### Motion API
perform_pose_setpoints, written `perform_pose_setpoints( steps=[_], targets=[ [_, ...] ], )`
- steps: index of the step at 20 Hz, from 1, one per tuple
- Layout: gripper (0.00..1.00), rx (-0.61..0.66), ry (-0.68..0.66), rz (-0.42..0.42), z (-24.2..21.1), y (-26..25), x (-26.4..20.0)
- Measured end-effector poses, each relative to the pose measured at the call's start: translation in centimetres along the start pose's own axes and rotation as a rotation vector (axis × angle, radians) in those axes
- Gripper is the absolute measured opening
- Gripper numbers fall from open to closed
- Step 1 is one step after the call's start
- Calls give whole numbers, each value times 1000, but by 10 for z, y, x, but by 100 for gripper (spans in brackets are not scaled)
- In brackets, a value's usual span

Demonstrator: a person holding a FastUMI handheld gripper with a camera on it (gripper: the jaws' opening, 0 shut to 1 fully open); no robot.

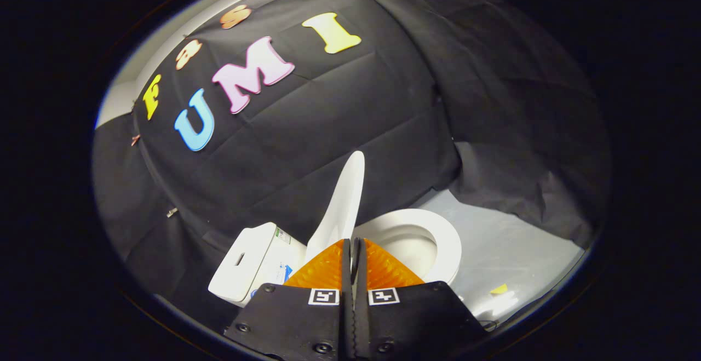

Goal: Open the toilet lid.

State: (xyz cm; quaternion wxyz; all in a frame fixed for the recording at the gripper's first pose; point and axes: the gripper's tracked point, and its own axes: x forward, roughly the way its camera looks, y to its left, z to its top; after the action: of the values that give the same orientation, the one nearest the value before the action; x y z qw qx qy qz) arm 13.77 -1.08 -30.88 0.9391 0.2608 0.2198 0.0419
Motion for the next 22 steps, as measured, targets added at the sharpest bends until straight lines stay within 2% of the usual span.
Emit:
perform_pose_setpoints(
  steps=[11, 22],
  targets=[
    [5, -176, -77, 57, 13, 106, -17],
    [5, -356, -111, 154, -2, 220, -22]
  ],
)
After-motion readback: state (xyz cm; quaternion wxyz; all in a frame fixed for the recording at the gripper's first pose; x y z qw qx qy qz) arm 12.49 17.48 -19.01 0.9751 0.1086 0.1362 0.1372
